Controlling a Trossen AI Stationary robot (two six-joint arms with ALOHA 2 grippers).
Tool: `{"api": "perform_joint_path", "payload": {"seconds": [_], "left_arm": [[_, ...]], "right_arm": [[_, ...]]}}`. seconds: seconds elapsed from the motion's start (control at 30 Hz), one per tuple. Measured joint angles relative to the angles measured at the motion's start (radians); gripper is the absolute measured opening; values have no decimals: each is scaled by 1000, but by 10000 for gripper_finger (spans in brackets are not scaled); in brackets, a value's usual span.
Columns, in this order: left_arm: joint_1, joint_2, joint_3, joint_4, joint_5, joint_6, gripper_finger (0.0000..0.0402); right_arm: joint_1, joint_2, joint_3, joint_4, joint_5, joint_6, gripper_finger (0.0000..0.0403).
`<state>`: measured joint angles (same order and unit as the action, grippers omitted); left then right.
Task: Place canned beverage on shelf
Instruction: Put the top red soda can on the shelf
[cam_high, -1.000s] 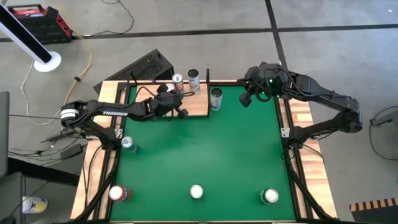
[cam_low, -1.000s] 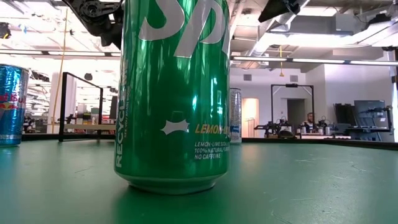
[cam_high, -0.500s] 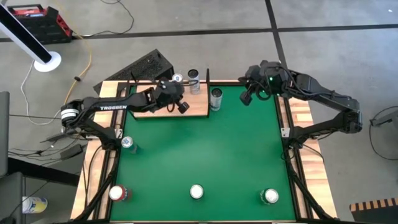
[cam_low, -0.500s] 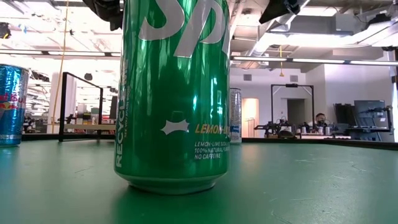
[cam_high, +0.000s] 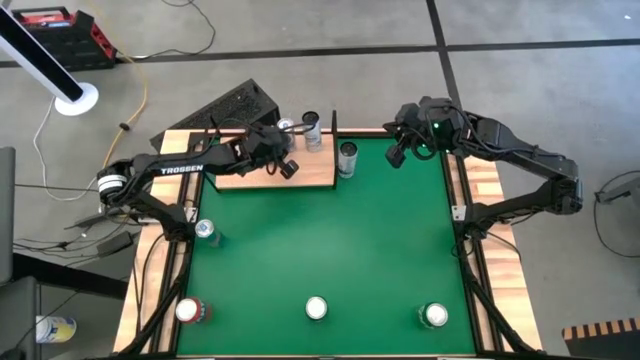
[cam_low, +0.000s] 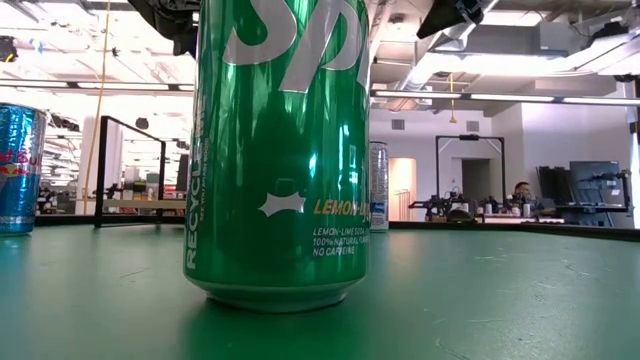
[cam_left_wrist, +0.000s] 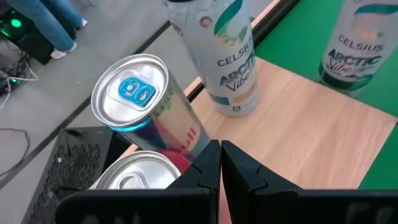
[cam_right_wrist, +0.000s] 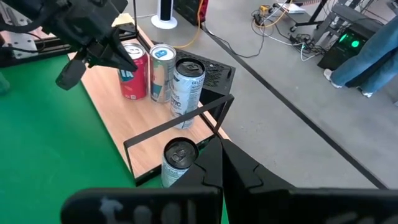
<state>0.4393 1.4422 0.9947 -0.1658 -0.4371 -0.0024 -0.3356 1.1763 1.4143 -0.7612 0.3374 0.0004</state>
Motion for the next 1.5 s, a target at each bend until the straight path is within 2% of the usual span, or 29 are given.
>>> {"api": "perform_joint_path", "payload": {"seconds": [1.0, 1.5], "left_arm": [[28, 0, 0, -65, -170, -22, 0], [76, 0, 0, -46, -159, 45, 0]], "right_arm": [[0, 0, 0, 0, 0, 46, 21], [2, 2, 1, -1, -22, 53, 21]]}}
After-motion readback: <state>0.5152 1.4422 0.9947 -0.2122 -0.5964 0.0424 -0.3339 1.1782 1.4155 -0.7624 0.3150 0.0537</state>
